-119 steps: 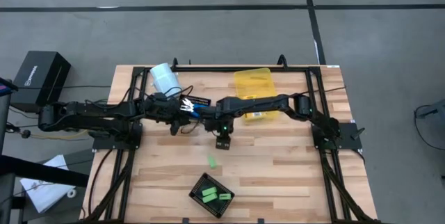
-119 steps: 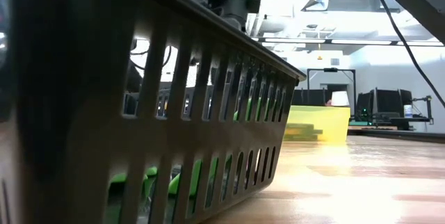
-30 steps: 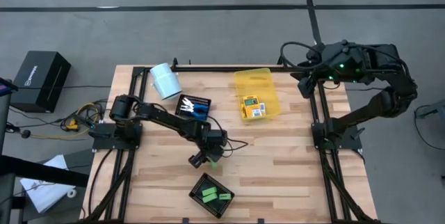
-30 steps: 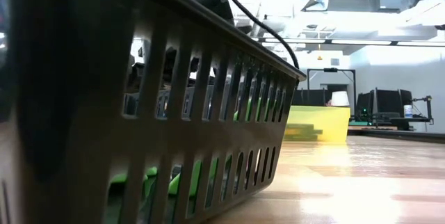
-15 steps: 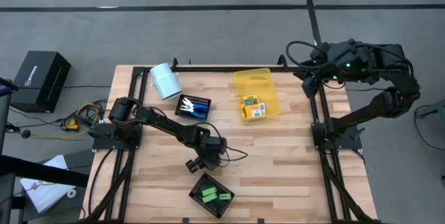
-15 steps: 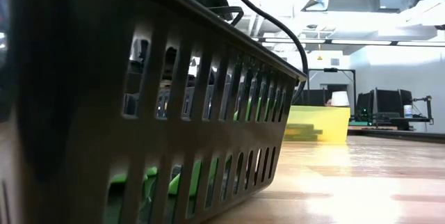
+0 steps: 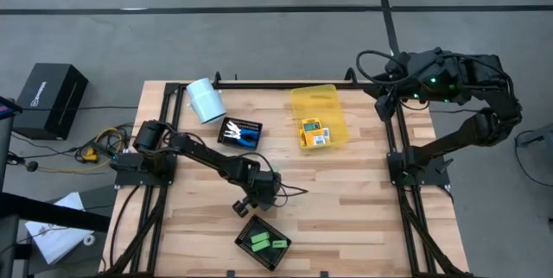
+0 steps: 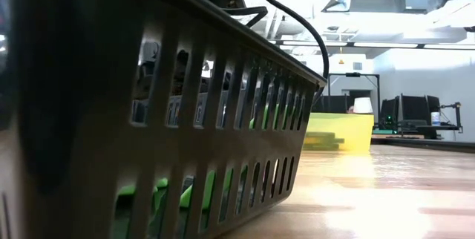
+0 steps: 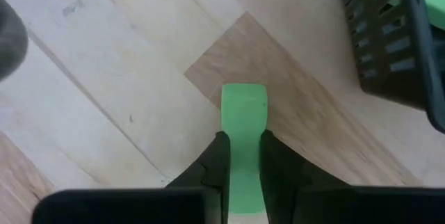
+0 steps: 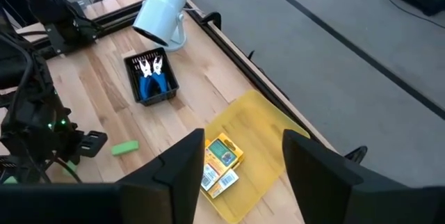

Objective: Pick & Place School Supplies
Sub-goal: Put the green eraser into the bottom black bin

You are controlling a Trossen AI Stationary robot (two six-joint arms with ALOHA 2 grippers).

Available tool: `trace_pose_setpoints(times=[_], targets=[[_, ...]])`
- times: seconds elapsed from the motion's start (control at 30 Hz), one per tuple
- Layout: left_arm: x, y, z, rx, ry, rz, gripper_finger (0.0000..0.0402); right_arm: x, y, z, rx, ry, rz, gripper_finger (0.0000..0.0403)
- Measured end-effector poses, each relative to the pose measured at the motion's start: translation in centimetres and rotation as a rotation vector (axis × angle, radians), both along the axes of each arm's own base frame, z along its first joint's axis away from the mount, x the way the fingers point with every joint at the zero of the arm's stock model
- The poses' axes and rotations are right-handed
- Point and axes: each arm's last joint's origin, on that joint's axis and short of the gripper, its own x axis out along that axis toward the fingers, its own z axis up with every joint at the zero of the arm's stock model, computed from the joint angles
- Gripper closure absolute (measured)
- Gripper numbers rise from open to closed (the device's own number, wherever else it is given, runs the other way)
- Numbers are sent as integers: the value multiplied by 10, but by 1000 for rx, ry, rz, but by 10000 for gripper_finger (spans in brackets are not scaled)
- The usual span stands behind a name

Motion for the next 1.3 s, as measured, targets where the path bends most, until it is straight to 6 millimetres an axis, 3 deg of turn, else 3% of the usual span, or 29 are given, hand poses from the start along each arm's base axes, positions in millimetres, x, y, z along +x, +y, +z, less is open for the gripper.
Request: trace_pose_setpoints(times=[0.37,0.7,0.9,1.03,1.13,1.3], targets=[[0,7,13,66,-39,72,362,2,0,2,-1,-32,-1,230],[-9,5,64,-80,-122,156,362,2,0,3,-8,-38,5,230],[-21,-18,102,-242,-168,194,363,3,0,3,-25,-31,20,233],[-27,-47,113,-303,-169,184,363,4,0,5,-35,-48,28,236],[-29,-71,109,-342,-149,176,363,5,0,7,-38,-68,30,237],[-23,-92,82,-347,-84,208,364,6,0,7,-49,-63,41,234]])
